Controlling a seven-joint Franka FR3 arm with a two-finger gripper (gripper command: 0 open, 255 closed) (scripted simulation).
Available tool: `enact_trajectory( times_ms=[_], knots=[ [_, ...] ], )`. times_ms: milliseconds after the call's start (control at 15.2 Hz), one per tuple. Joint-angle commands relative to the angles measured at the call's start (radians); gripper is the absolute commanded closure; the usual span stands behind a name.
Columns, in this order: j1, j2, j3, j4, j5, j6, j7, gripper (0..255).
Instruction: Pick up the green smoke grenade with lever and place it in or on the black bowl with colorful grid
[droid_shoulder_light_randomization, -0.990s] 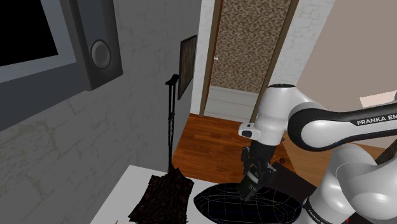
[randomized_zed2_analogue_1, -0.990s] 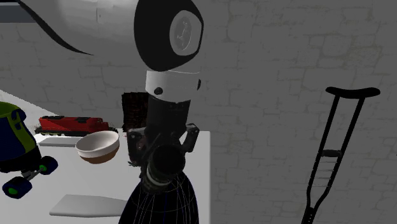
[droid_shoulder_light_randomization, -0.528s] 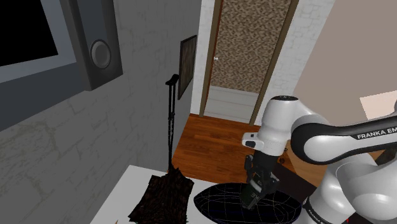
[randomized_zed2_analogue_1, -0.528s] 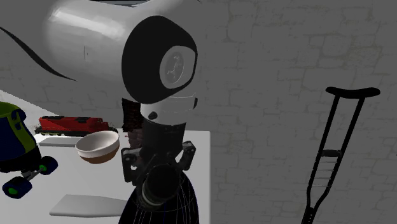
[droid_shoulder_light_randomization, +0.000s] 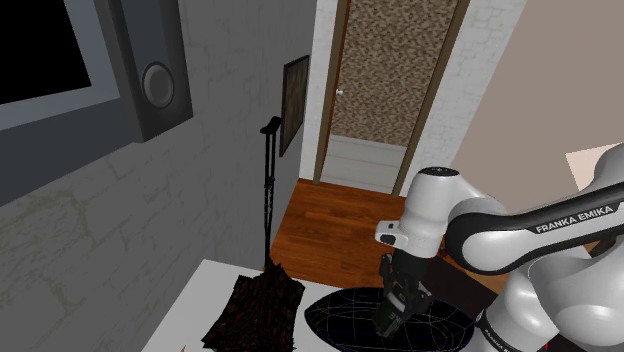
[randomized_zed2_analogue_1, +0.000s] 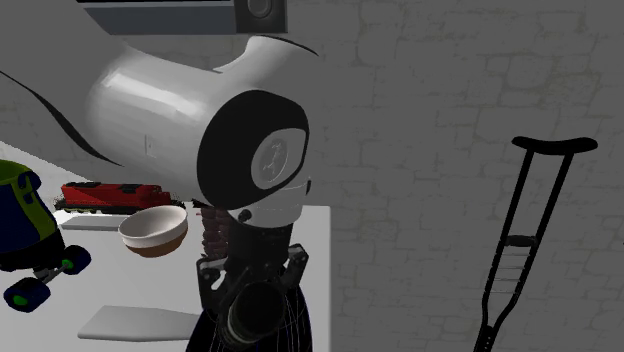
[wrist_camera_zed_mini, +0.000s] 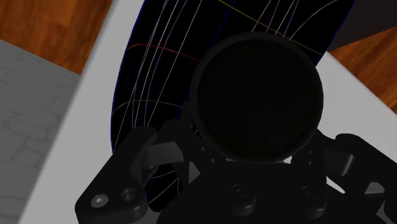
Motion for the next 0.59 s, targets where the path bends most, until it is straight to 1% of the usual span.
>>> enact_trajectory(
  times_ms=[0, 330, 396, 528],
  knots=[
    [0.000, 0.004, 0.000, -0.002, 0.002, 0.008, -0.003, 255],
    [0.000, 0.004, 0.000, -0.002, 0.002, 0.008, -0.003, 255],
    [0.000, 0.004, 0.000, -0.002, 0.002, 0.008, -0.003, 0],
    [0.000, 0.004, 0.000, -0.002, 0.002, 0.008, -0.003, 0]
  ],
)
